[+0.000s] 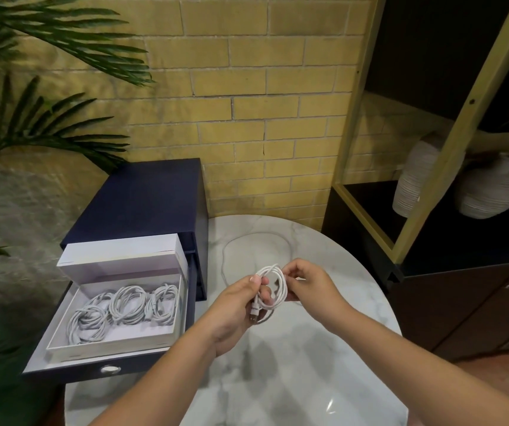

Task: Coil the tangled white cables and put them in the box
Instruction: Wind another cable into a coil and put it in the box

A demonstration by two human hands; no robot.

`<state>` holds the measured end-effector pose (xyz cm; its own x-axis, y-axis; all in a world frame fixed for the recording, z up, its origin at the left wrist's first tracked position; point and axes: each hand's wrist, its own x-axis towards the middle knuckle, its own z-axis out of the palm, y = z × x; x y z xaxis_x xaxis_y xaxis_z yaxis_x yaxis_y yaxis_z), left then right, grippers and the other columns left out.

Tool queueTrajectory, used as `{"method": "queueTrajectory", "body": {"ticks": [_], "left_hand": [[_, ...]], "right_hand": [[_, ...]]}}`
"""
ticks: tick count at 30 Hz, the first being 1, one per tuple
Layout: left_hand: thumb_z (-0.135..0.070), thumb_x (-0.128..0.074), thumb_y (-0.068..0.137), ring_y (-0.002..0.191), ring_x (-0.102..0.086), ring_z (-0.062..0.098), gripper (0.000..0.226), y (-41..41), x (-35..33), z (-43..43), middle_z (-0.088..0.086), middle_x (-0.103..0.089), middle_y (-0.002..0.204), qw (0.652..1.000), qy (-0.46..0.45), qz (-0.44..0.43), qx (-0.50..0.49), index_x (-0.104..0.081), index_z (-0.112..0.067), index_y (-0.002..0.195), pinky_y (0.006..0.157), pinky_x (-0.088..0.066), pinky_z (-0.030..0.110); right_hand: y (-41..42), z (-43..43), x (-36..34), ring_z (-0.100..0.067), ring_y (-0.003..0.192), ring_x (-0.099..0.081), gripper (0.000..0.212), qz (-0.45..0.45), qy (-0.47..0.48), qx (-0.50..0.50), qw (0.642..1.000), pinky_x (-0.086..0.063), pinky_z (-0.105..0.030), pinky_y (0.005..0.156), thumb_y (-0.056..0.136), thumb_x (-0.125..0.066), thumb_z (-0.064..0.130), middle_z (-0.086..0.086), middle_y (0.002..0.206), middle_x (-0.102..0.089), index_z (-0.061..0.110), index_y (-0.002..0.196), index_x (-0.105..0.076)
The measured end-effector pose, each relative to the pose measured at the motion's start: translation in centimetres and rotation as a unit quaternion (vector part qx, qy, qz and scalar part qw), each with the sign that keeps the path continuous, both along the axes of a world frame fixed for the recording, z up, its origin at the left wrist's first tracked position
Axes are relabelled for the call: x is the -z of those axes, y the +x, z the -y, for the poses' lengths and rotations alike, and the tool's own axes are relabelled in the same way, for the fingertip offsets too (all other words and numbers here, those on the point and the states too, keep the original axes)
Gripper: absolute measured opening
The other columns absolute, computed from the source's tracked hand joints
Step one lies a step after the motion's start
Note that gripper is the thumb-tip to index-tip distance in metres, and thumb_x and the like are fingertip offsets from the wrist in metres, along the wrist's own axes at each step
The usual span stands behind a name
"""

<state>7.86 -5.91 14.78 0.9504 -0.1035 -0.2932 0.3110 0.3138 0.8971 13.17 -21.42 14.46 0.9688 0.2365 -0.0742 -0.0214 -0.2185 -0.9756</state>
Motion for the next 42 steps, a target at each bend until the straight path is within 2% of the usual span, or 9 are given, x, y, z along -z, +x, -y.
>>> {"method": "queueTrajectory", "body": {"ticks": [7, 10, 15, 20, 22, 25, 33, 38, 42], "left_hand": [[-0.021, -0.039, 0.103, 0.071, -0.065, 0.012, 0.026, 0.1, 0.2, 0.3, 0.0, -0.069, 0.07, 0.997, -0.033, -0.016, -0.062, -0.059, -0.009, 0.093, 0.085, -0.05, 0.031], [-0.021, -0.036, 0.104, 0.076, -0.066, 0.016, 0.03, 0.2, 0.1, 0.4, 0.004, -0.069, 0.075, 0.998, -0.02, -0.013, -0.063, -0.058, -0.008, 0.089, 0.088, -0.052, 0.035], [-0.03, -0.042, 0.102, 0.09, -0.061, 0.018, 0.028, 0.7, 1.2, -0.3, 0.009, -0.066, 0.1, 0.98, 0.193, 0.005, -0.041, -0.063, -0.013, 0.096, 0.087, -0.05, 0.037], [-0.034, -0.048, 0.099, 0.08, -0.051, 0.007, 0.021, 0.8, 2.0, -1.1, -0.002, -0.053, 0.091, 0.879, 0.46, 0.125, 0.019, -0.057, -0.021, 0.086, 0.07, -0.04, 0.023], [-0.029, -0.053, 0.096, 0.087, -0.053, 0.002, 0.01, 0.8, 2.2, -1.3, -0.007, -0.055, 0.102, 0.86, 0.485, 0.157, 0.017, -0.056, -0.027, 0.106, 0.076, -0.042, 0.018], [-0.019, -0.057, 0.094, 0.101, -0.051, -0.004, 0.047, 0.3, 2.3, -1.4, -0.017, -0.05, 0.116, 0.834, 0.493, 0.246, 0.034, -0.04, -0.036, 0.134, 0.086, -0.037, 0.007], [-0.034, -0.039, 0.1, 0.116, -0.042, 0.011, 0.032, 0.4, 1.5, -1.0, -0.013, -0.054, 0.125, 0.711, 0.641, 0.283, 0.068, -0.045, -0.031, 0.132, 0.102, -0.033, 0.031], [-0.039, -0.029, 0.102, 0.11, -0.041, 0.015, 0.025, 0.2, 1.3, -0.7, -0.008, -0.05, 0.111, 0.716, 0.652, 0.229, 0.1, -0.046, -0.024, 0.112, 0.098, -0.033, 0.033], [-0.039, -0.028, 0.103, 0.1, -0.04, 0.015, 0.021, 0.1, 1.3, -0.6, -0.008, -0.046, 0.095, 0.803, 0.557, 0.172, 0.121, -0.038, -0.027, 0.089, 0.088, -0.035, 0.031]], "right_hand": [[-0.6, -0.7, -0.8, -0.028, 0.086, -0.067, 0.017, -0.147, 0.158, -0.031, 0.976, -0.057, -0.032, 0.082, 0.093, -0.049, 0.001, -0.023, 0.09, -0.066, -0.002, 0.089, -0.065], [-0.8, -0.6, -0.4, -0.025, 0.092, -0.069, 0.012, -0.105, 0.094, -0.063, 0.988, -0.055, -0.031, 0.086, 0.091, -0.062, 0.012, -0.019, 0.098, -0.071, 0.002, 0.096, -0.064], [-0.6, -0.1, 0.0, -0.018, 0.078, -0.063, 0.01, -0.049, 0.026, -0.05, 0.997, -0.053, -0.032, 0.079, 0.087, -0.068, 0.012, -0.012, 0.086, -0.069, 0.006, 0.095, -0.064], [-0.7, 0.2, 0.0, -0.022, 0.086, -0.062, 0.006, -0.083, 0.06, -0.097, 0.99, -0.05, -0.034, 0.084, 0.092, -0.06, 0.006, -0.012, 0.089, -0.069, 0.006, 0.097, -0.062], [-0.7, 0.2, -0.1, -0.022, 0.089, -0.064, 0.012, -0.124, 0.073, -0.131, 0.981, -0.051, -0.032, 0.085, 0.094, -0.057, 0.006, -0.013, 0.093, -0.068, 0.003, 0.105, -0.061], [-0.7, 0.2, -0.3, -0.019, 0.088, -0.064, 0.015, -0.17, 0.071, -0.17, 0.968, -0.051, -0.028, 0.083, 0.097, -0.052, 0.01, -0.012, 0.093, -0.065, 0.004, 0.108, -0.059], [-0.2, 0.5, -0.6, -0.011, 0.068, -0.053, 0.005, -0.18, 0.025, -0.184, 0.966, -0.045, -0.021, 0.069, 0.1, -0.047, 0.014, -0.006, 0.077, -0.056, 0.012, 0.098, -0.051], [0.0, 0.8, -0.7, -0.01, 0.07, -0.054, 0.021, -0.15, 0.004, -0.191, 0.97, -0.041, -0.025, 0.072, 0.098, -0.052, 0.019, -0.006, 0.078, -0.056, 0.015, 0.115, -0.041], [0.2, 1.4, -0.7, -0.011, 0.08, -0.056, 0.033, -0.093, -0.039, -0.214, 0.972, -0.044, -0.027, 0.078, 0.091, -0.063, 0.025, -0.006, 0.094, -0.064, 0.022, 0.115, -0.041]]}}
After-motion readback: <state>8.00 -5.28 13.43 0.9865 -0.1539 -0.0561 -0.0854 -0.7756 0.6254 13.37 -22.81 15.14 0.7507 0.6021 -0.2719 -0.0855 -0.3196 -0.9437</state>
